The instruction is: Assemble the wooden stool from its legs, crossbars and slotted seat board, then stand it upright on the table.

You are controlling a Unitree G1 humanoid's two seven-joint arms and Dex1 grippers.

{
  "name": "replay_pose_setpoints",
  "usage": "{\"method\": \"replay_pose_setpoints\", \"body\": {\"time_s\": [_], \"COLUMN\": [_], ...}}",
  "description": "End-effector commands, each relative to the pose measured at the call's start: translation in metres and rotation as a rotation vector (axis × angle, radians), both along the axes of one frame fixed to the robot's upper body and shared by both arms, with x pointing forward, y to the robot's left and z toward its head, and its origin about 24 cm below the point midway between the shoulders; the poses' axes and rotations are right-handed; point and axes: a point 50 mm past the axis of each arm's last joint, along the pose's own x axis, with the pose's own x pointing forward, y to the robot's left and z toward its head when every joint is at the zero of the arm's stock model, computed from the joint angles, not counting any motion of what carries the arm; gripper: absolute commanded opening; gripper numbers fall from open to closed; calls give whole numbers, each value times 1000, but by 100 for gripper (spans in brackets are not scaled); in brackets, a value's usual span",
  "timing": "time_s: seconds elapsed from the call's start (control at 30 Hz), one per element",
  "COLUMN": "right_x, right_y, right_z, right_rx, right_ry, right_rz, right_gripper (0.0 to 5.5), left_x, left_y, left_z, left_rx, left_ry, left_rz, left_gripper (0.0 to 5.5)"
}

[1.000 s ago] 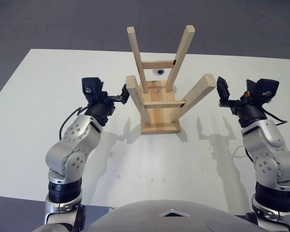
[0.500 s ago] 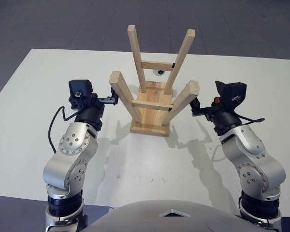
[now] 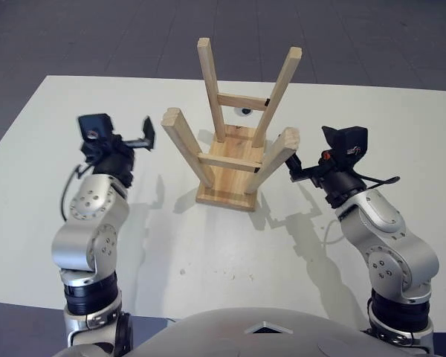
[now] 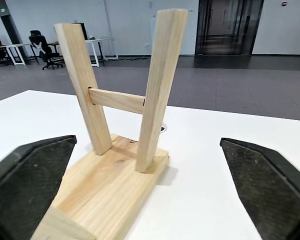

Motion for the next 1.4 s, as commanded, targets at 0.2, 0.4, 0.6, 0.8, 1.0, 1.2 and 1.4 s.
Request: {"method": "replay_pose_setpoints", "body": {"time_s": [0.2,0.4,0.6,0.8,1.0,1.2,1.4], "right_x": [-20,-39,2,21,33,46,48], "right_y": [11,-20,-66,-64,-58,-56,-57], "right_z": [19,-5,-12,-12,-19,-23,-25], "right_rx": [137,108,25,16,-4,-23,-36], "right_ry": [-30,161,102,72,103,104,98], "right_rz": [365,485,274,349,441,464,459], "right_gripper": [535,535,535,535,535,535,540], "left_x": [9,-12,-35,-64,-58,-27,-21], "left_y": [49,69,93,44,0,-36,-32], "left_z": [20,-9,-16,-18,-16,-15,-48], "left_rx": [71,-46,-92,-74,-19,45,257], "left_ry": [-84,6,138,404,362,187,320], "left_rz": [137,-151,-454,-1000,-1169,-1126,-1205], "left_gripper": [540,540,540,540,540,540,470]}}
